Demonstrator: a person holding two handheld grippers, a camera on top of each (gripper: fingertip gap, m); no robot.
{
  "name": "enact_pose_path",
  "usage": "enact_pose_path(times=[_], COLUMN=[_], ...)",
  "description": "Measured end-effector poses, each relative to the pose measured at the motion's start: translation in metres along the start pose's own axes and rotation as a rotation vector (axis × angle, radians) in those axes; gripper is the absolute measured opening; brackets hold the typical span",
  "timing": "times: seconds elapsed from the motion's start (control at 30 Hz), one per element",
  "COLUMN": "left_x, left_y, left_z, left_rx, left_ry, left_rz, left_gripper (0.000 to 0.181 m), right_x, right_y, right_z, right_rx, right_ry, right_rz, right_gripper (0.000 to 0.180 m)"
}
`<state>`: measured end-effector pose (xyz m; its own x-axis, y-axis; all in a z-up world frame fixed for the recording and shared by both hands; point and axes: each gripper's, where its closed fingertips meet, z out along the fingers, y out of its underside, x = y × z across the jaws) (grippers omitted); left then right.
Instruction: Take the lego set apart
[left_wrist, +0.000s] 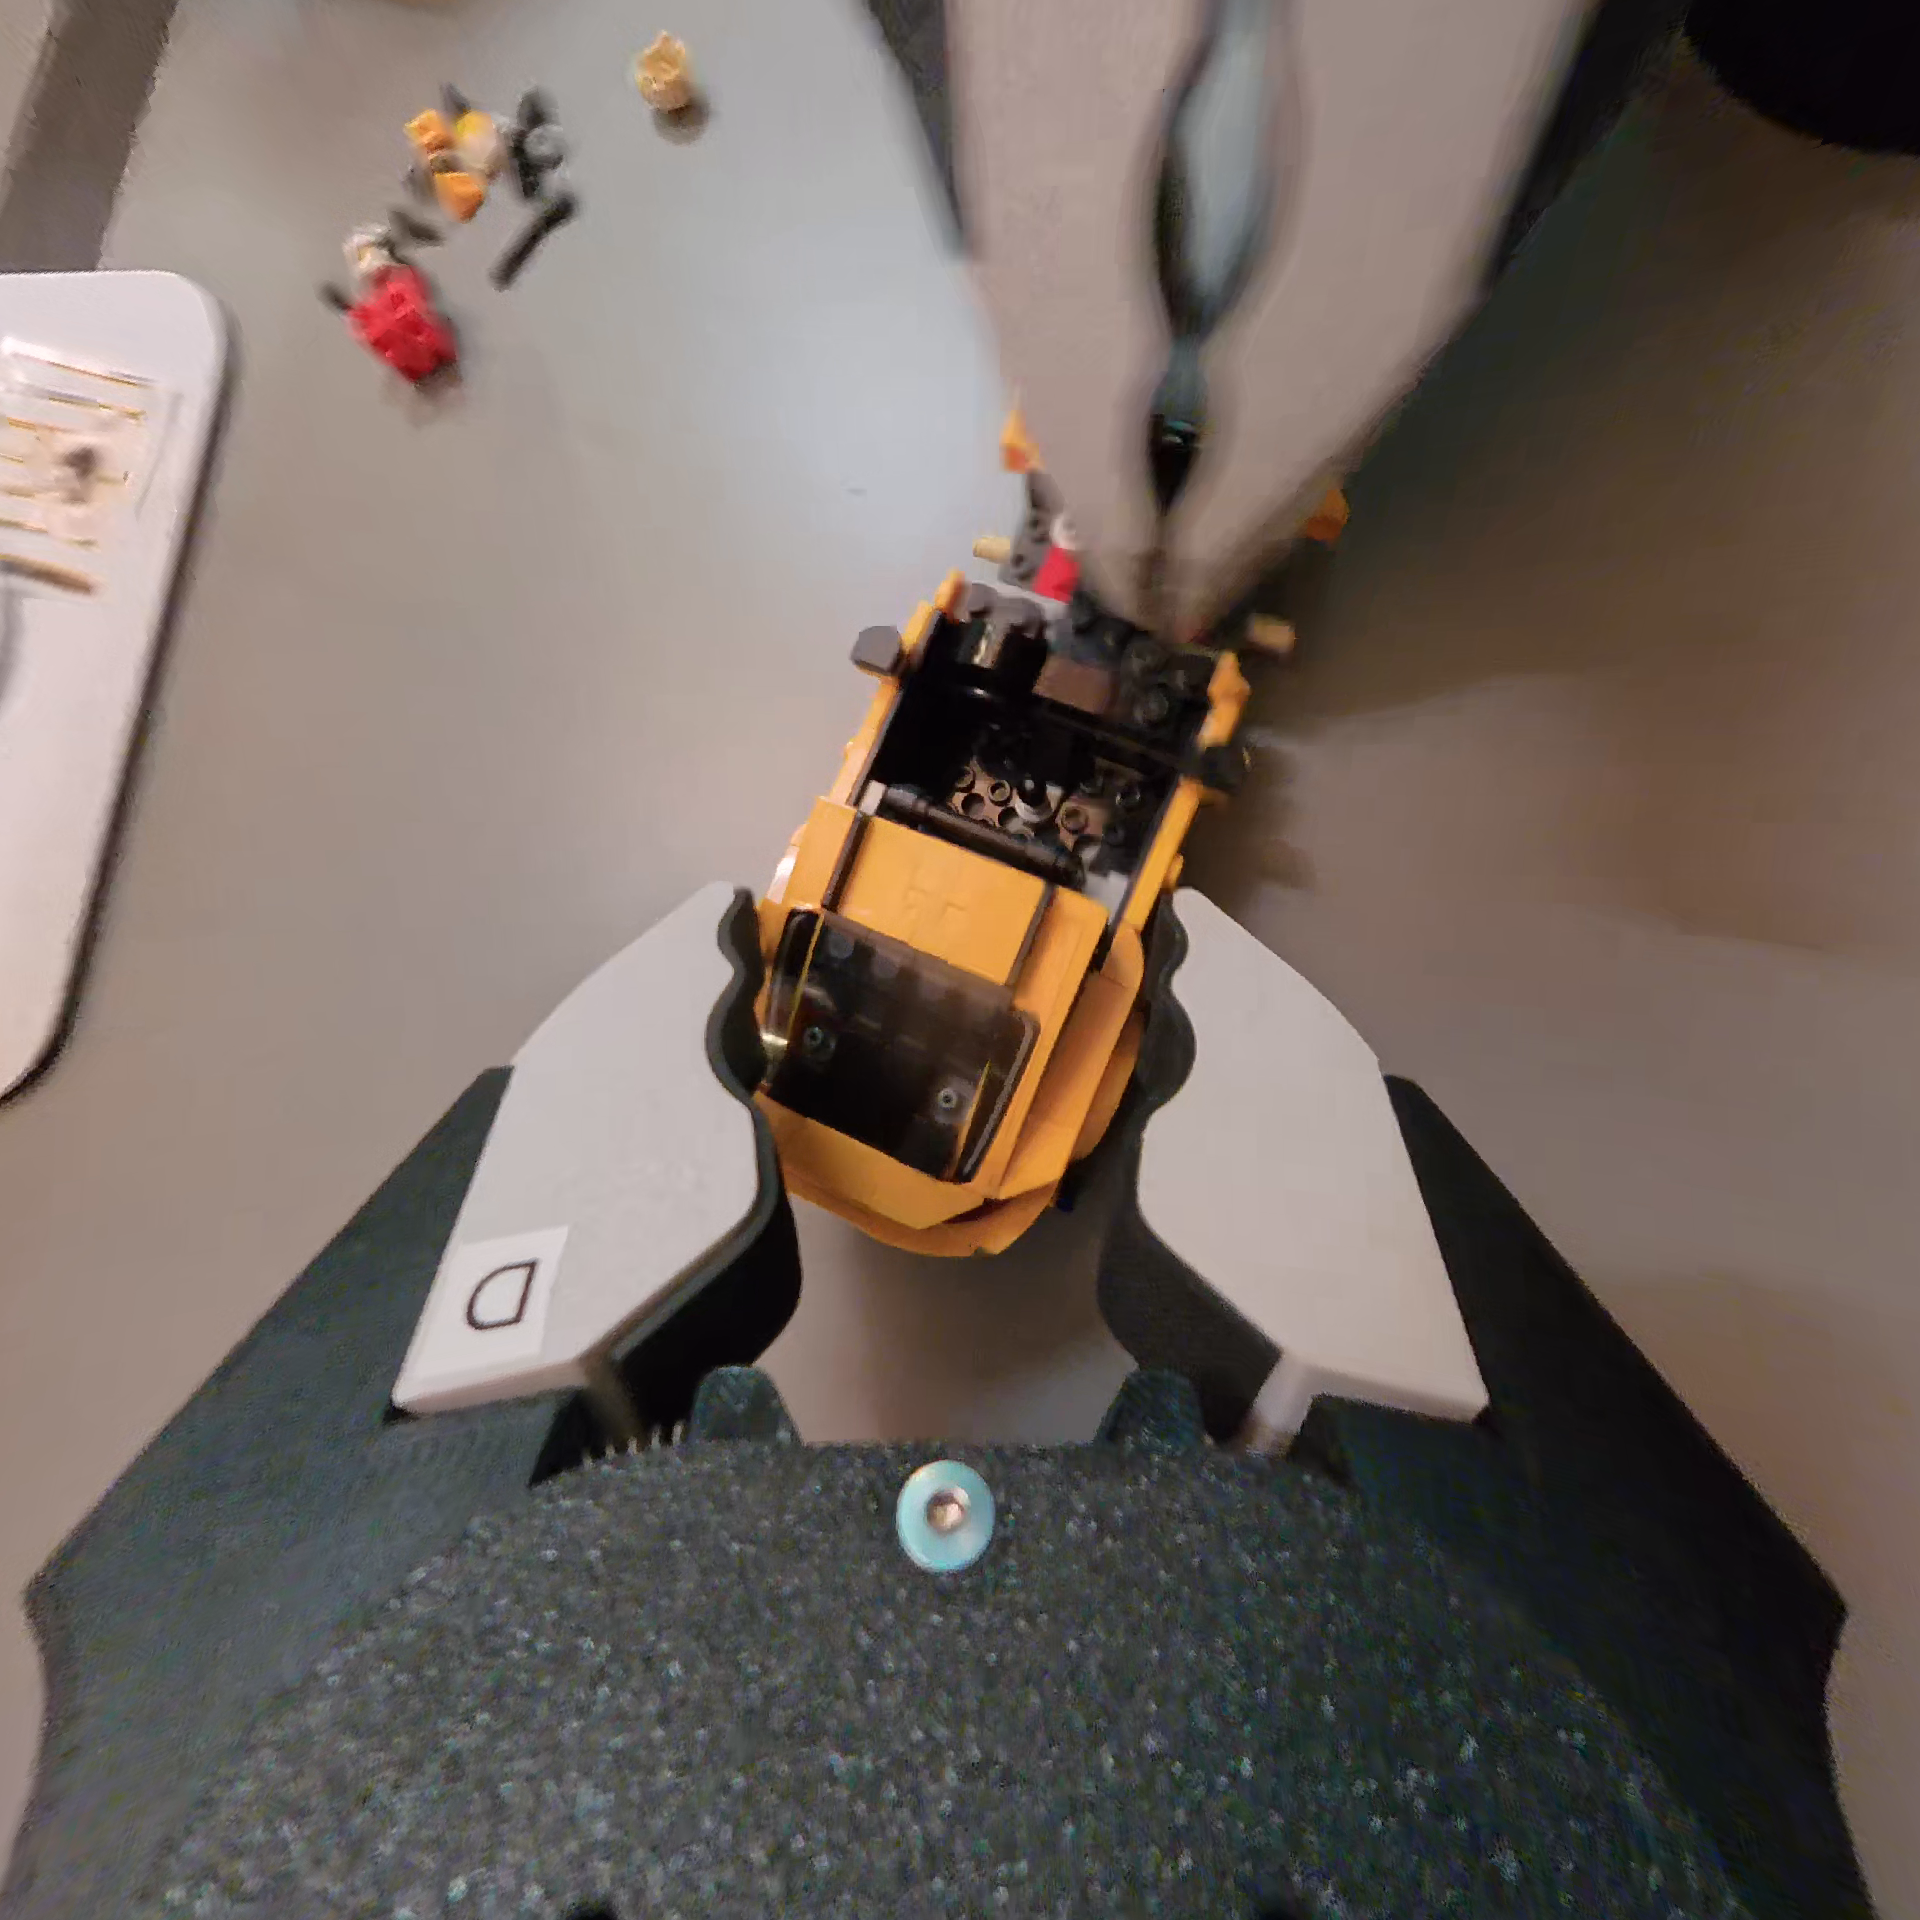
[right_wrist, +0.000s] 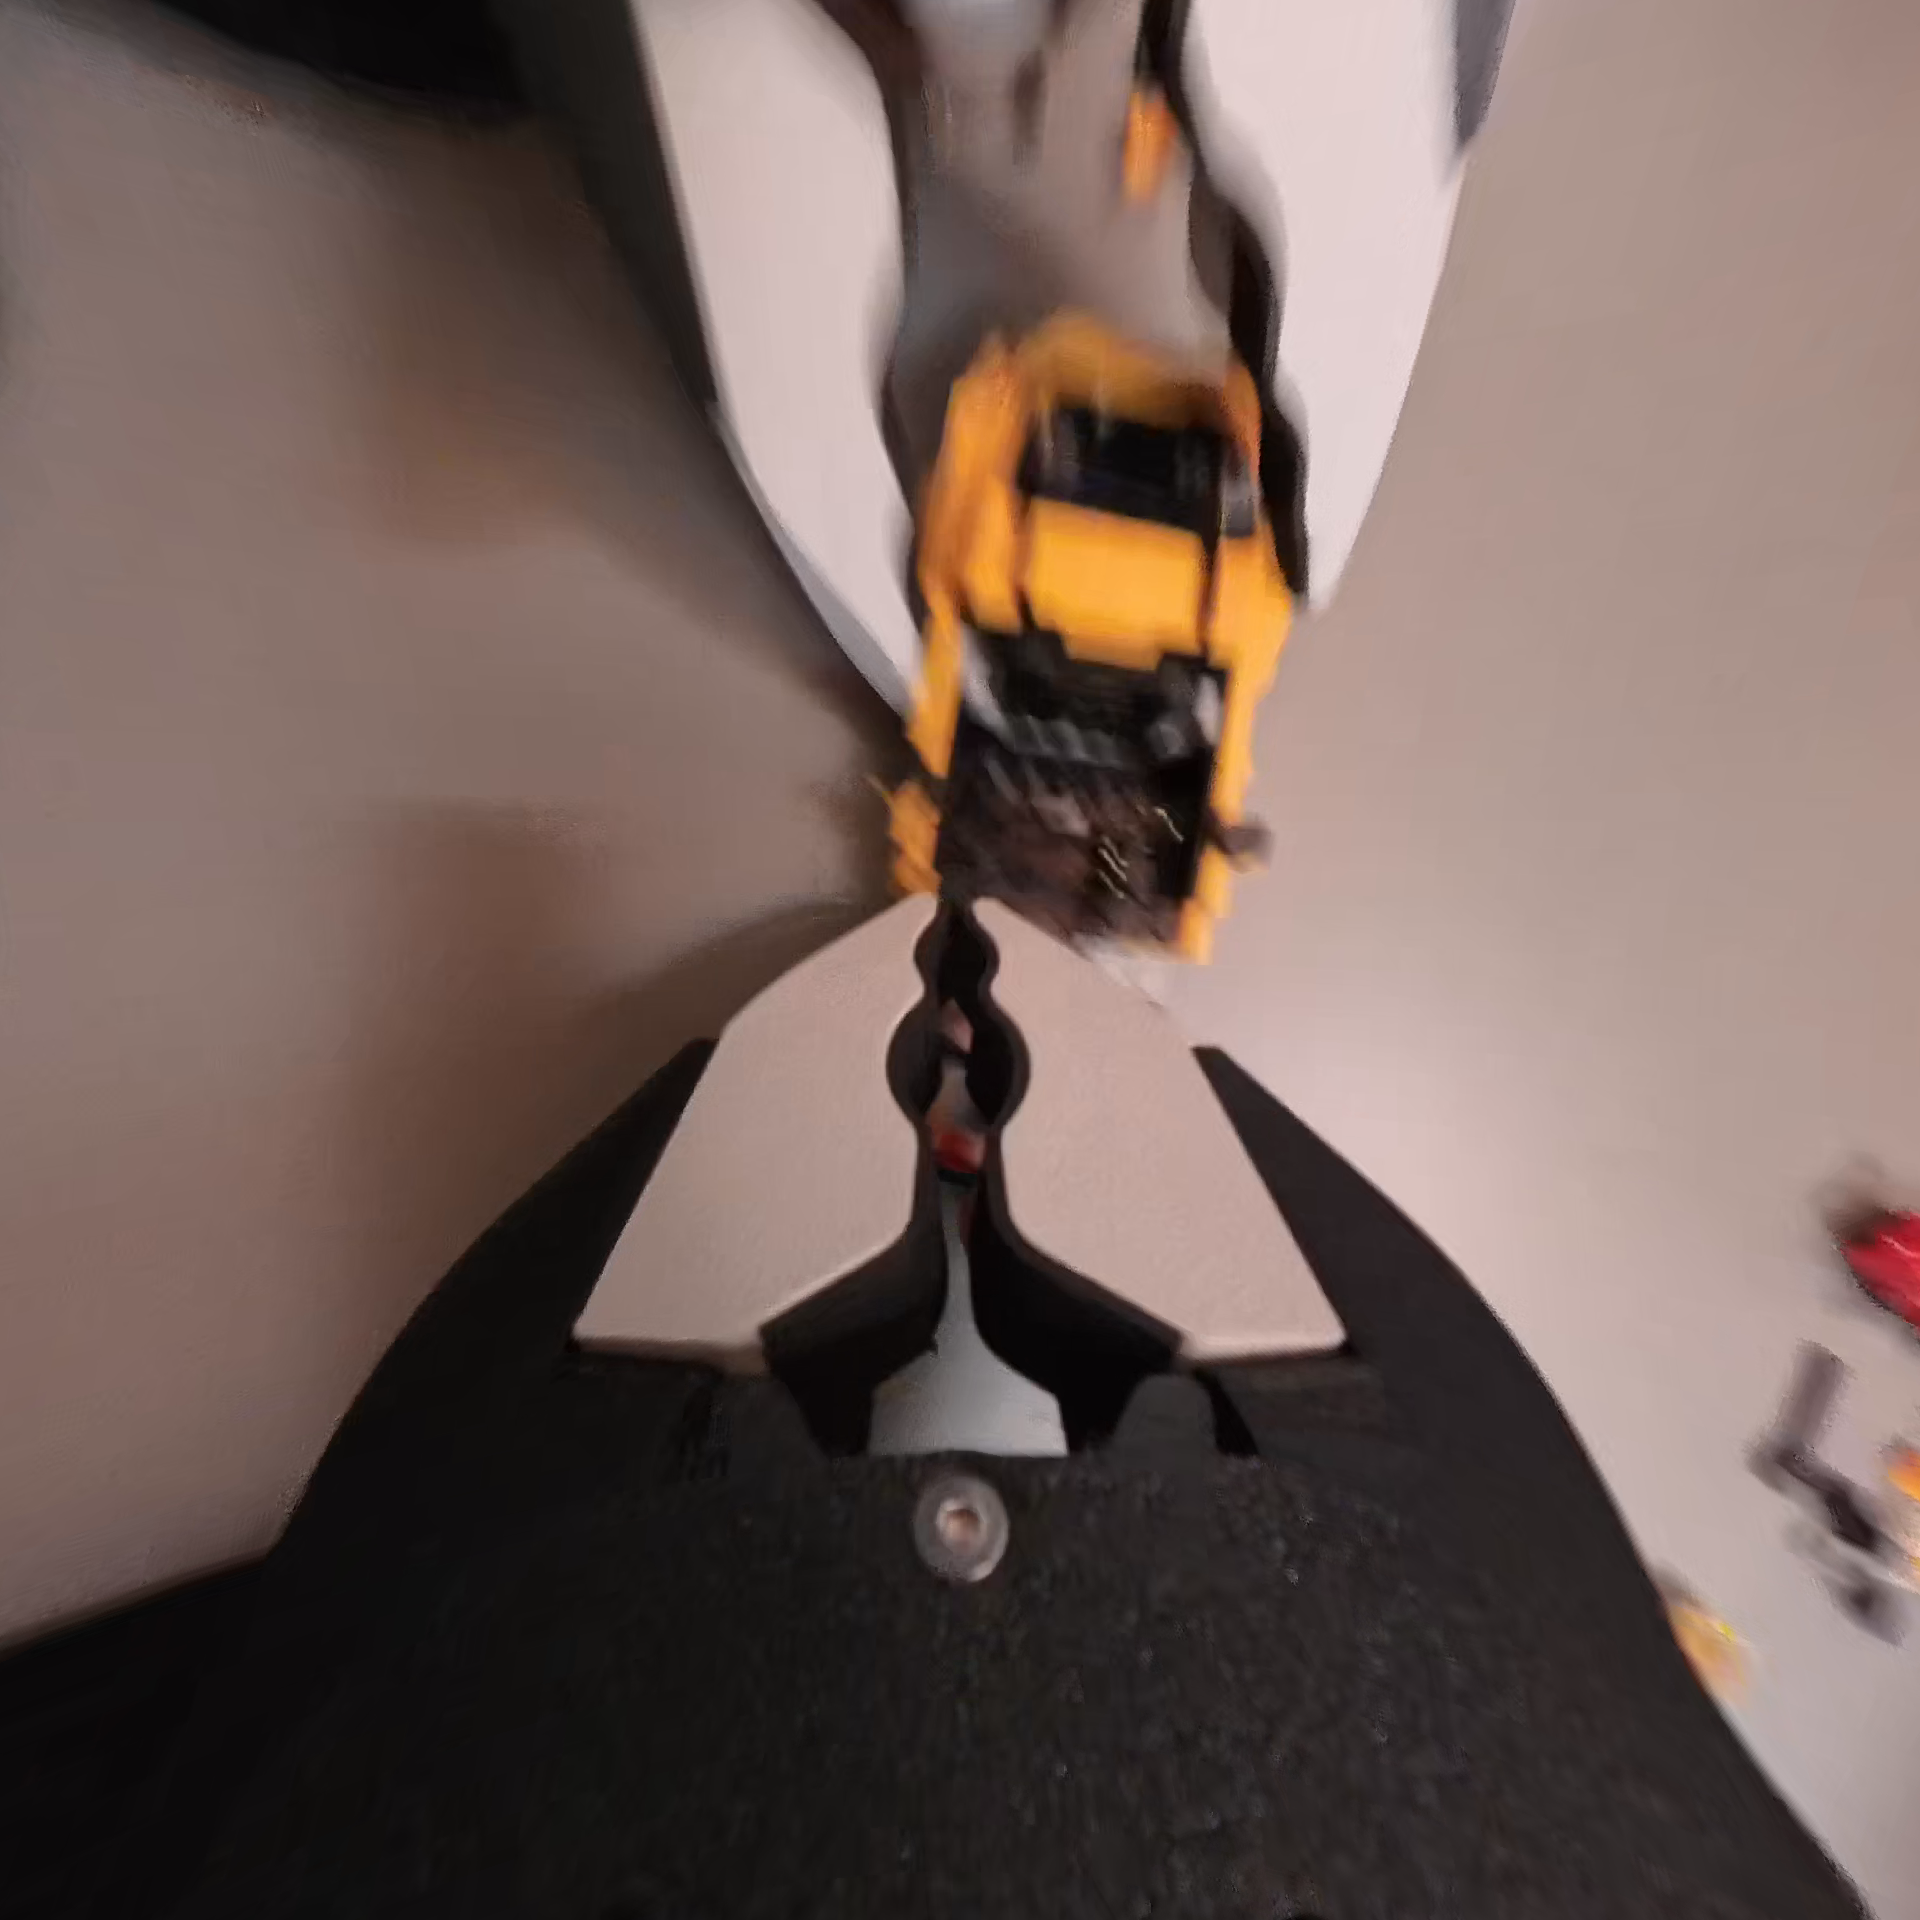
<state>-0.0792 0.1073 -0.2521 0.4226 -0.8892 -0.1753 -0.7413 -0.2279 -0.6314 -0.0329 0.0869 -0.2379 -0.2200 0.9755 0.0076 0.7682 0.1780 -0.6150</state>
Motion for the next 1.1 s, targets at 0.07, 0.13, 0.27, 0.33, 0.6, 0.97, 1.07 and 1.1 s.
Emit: enact_pose_path(times=[0.07, 0.13, 0.27, 0.33, 0.6, 0.97, 1.07, 1.1], left_x=[-0.008, -0.003, -0.004, -0.004, 0.004, 0.006, 0.007, 0.007], left_y=[0.001, 0.003, 0.003, 0.003, 0.001, -0.002, -0.002, -0.002], left_z=[0.001, -0.002, -0.002, -0.002, -0.009, -0.002, -0.002, -0.002], left_rx=[-0.014, -0.052, -0.038, -0.044, -0.026, 0.032, 0.018, 0.008], left_ry=[-0.029, -0.013, -0.013, -0.019, 0.013, 0.040, 0.038, 0.038], left_rz=[-0.032, 0.024, 0.002, 0.003, -0.010, 0.007, 0.015, 0.016], left_gripper=[0.071, 0.070, 0.071, 0.070, 0.070, 0.070, 0.069, 0.069], right_x=[-0.006, 0.003, 0.013, 0.020, 0.007, 0.009, 0.009, 0.009], right_y=[-0.011, 0.002, 0.003, 0.015, 0.041, 0.040, 0.040, 0.040], right_z=[-0.005, -0.007, -0.029, -0.031, -0.013, -0.005, -0.005, -0.005], right_rx=[0.033, 0.007, 0.034, 0.000, -0.014, -0.147, -0.181, -0.191], right_ry=[0.007, 0.038, 0.067, 0.112, 0.077, 0.050, 0.044, 0.045], right_rz=[-0.038, -0.029, 0.039, 0.049, 0.167, 0.100, 0.065, 0.053], right_gripper=[0.004, 0.001, 0.004, 0.005, 0.019, 0.015, 0.015, 0.015])
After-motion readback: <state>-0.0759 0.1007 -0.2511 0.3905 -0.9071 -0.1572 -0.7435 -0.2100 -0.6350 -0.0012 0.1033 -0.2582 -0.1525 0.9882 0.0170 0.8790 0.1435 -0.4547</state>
